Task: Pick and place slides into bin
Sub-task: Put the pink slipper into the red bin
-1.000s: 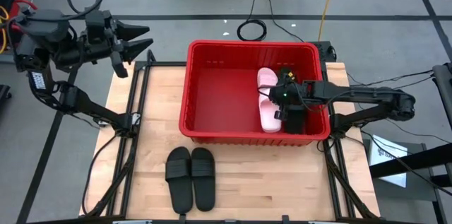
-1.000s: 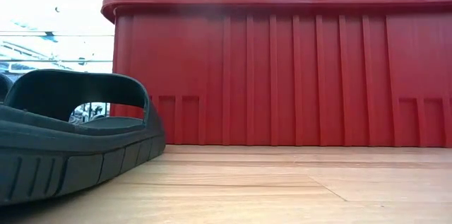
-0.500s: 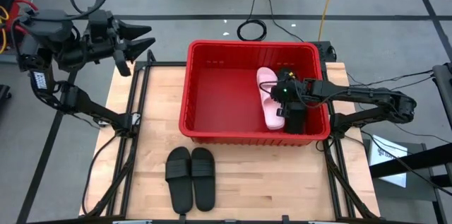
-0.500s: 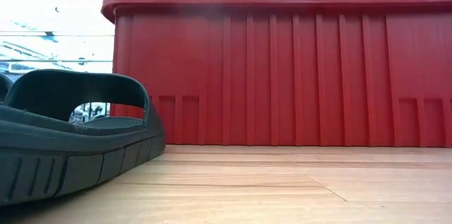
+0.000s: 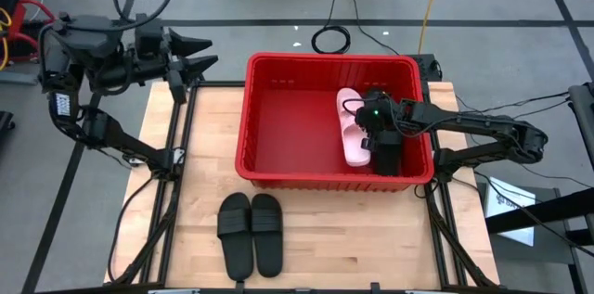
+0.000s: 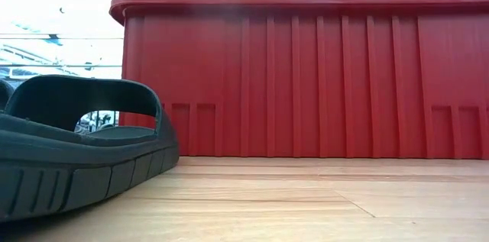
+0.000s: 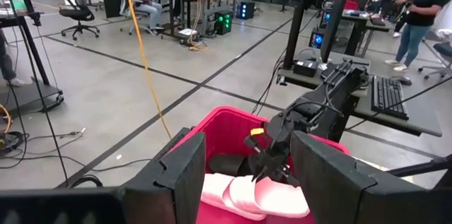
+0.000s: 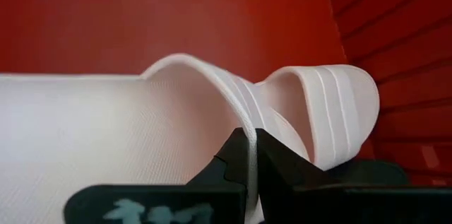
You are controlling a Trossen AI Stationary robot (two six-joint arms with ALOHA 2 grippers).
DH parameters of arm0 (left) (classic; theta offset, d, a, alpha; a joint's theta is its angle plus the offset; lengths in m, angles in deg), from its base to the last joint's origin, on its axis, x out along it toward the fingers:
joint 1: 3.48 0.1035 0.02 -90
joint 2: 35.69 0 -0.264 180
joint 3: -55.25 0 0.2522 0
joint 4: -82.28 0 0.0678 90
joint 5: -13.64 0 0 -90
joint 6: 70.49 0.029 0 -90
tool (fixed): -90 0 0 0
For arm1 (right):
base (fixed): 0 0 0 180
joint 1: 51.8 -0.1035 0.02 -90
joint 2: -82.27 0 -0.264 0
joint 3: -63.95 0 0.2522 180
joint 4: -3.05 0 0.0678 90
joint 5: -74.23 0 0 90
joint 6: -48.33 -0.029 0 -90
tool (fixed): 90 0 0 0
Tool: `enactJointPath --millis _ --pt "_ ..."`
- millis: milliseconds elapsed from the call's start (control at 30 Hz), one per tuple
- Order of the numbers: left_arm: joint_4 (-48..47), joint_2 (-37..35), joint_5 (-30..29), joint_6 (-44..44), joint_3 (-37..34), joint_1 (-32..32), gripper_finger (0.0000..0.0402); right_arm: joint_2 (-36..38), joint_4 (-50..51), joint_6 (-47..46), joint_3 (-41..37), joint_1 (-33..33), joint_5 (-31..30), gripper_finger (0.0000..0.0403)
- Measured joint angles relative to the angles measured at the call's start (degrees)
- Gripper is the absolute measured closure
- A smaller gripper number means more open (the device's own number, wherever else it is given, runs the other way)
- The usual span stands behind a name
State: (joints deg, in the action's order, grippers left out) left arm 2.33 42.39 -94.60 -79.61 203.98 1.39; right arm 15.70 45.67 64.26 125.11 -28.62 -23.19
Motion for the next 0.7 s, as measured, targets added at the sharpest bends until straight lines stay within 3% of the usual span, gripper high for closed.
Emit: enactJointPath --millis 233,700 --pt "0.10 -0.25 0.04 0.41 0.00 0.00 0.0197 -0.02 -1.31 -1.06 0.00 0.02 -1.98 0.0402" --pt "-0.01 -0.47 0.15 1.53 0.00 0.00 0.0197 -0.16 1.31 -0.56 -4.23 -0.23 1.34 0.0388"
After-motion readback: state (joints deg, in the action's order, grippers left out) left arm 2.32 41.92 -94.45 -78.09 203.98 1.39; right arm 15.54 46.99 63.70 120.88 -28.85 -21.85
